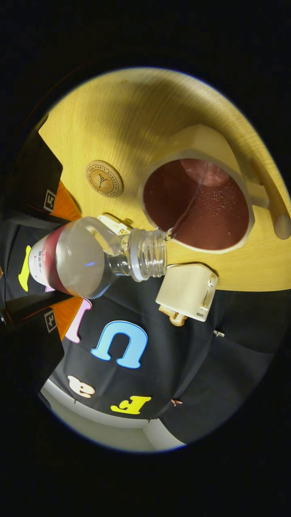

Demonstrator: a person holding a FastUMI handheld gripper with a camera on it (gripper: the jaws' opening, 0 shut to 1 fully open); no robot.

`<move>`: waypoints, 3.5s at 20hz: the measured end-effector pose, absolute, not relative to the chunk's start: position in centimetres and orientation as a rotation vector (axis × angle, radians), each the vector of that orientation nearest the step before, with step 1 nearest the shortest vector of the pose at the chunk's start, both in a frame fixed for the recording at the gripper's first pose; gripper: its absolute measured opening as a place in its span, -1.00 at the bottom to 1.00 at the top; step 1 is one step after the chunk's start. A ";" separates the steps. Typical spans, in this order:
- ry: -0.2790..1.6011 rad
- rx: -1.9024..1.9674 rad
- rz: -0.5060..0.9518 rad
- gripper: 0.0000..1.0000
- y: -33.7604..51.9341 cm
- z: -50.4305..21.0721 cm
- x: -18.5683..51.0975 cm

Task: Take the bottle from table, then pour the juice into the cup, finally place the bottle on the coaster

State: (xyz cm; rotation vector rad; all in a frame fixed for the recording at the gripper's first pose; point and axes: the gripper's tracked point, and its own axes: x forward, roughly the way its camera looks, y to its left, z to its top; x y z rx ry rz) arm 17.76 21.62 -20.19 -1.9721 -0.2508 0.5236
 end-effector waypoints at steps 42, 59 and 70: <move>-0.342 -2.282 0.516 0.43 24.1 -19.2 16.3; -0.386 -2.181 0.533 0.43 23.5 -19.0 17.0; -0.375 -1.761 0.570 0.44 23.9 -16.7 15.7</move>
